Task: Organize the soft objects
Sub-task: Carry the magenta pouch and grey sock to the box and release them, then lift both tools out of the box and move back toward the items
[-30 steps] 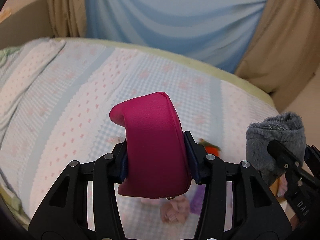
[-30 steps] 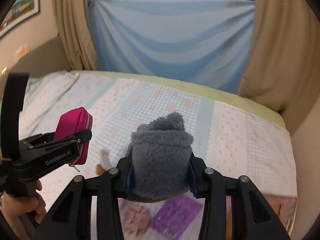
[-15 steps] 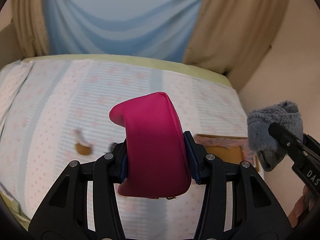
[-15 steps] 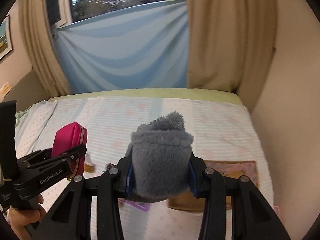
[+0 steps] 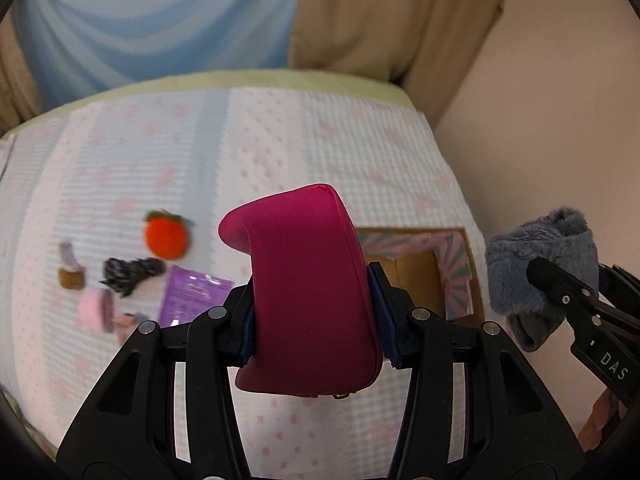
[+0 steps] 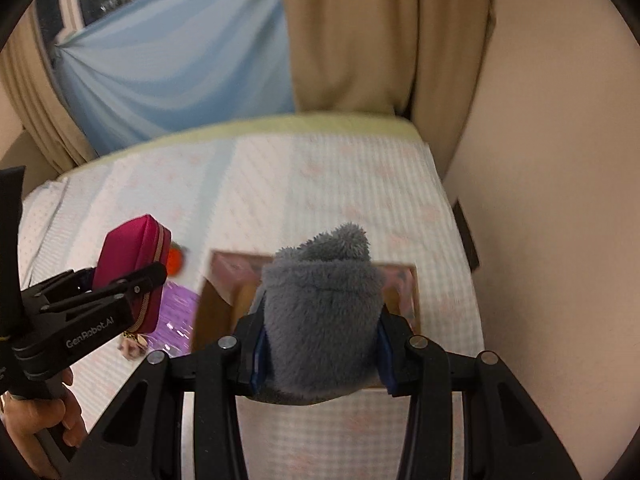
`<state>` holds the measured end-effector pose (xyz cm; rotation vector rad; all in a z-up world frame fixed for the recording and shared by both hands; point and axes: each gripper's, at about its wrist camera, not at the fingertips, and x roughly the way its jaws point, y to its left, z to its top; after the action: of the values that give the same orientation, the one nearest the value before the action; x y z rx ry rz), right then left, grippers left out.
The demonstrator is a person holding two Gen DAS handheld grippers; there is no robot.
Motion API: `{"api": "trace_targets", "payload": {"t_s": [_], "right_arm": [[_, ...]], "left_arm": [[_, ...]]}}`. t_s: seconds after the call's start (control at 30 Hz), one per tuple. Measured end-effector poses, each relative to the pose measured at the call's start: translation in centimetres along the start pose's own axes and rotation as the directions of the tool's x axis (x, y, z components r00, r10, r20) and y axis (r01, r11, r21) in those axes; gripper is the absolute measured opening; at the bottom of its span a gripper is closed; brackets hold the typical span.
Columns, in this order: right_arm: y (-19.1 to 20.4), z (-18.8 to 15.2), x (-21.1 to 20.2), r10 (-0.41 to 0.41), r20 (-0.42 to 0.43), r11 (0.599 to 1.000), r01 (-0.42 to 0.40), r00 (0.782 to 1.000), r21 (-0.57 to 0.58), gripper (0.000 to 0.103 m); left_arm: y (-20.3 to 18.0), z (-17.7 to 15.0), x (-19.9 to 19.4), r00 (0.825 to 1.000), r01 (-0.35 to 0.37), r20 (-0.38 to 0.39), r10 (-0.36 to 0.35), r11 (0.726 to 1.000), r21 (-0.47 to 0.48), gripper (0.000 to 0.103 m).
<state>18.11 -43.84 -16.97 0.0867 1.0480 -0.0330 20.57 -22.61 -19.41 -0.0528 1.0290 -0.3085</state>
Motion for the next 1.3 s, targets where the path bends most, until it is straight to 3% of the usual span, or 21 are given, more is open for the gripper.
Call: {"api": "trace_targets", "payload": {"t_s": [0.23, 0.5, 0.67, 0.73, 0.77, 0.8, 0.83, 0.9, 1.07, 1.3], "right_arm": [[-3.6, -2.1, 10.0, 0.031, -0.188, 0.998, -0.02, 0.982, 0.058, 0.04], [-6.1, -3.6, 18.0, 0.098, -0.29, 0.988, -0.059, 0.952, 0.141, 0.04], [-6.3, -2.8, 19.7, 0.145, -0.291, 0.979, -0.094, 0.946, 0.182, 0.041], [-6.0, -2.6, 20.1, 0.146, -0.29, 0.98, -0.097, 0.946, 0.176, 0.053], [-6.0, -2.3, 20.4, 0.151, -0.289, 0.979, -0.103, 0.945, 0.177, 0.061], [-6.1, -2.2, 20.7, 0.16, -0.289, 0.976, -0.107, 0.944, 0.19, 0.086], [-6.2, -2.1, 20.9, 0.168, -0.29, 0.973, -0.113, 0.942, 0.2, 0.103], [-6.2, -1.9, 21.0, 0.163, -0.293, 0.976, -0.11, 0.942, 0.189, 0.103], [-5.9, -2.0, 20.1, 0.149, -0.275, 0.982, -0.108, 0.95, 0.157, 0.103], [-5.7, -1.9, 16.8, 0.129, -0.222, 0.986, -0.101, 0.967, 0.132, 0.103]], "left_arm": [[-3.9, -2.1, 9.5, 0.99, -0.017, -0.136, 0.028, 0.996, 0.085, 0.043], [-4.5, -4.2, 20.2, 0.953, -0.037, -0.289, 0.092, 0.981, 0.191, 0.043], [-4.5, -4.3, 21.7, 0.945, -0.03, -0.309, 0.107, 0.969, 0.244, 0.046], [-4.2, -4.0, 21.8, 0.945, -0.019, -0.312, 0.097, 0.97, 0.242, 0.068], [-4.1, -3.8, 21.6, 0.949, -0.006, -0.306, 0.08, 0.972, 0.235, 0.101], [-4.0, -3.6, 21.5, 0.952, 0.0, -0.297, 0.073, 0.971, 0.238, 0.103], [-4.1, -3.5, 21.3, 0.952, -0.011, -0.291, 0.09, 0.965, 0.261, 0.103], [-4.3, -3.4, 20.9, 0.953, -0.048, -0.273, 0.133, 0.953, 0.298, 0.103], [-3.7, -4.0, 19.5, 0.953, -0.055, -0.268, 0.144, 0.947, 0.317, 0.103], [-3.5, -4.1, 17.1, 0.958, -0.063, -0.252, 0.137, 0.957, 0.284, 0.103]]}}
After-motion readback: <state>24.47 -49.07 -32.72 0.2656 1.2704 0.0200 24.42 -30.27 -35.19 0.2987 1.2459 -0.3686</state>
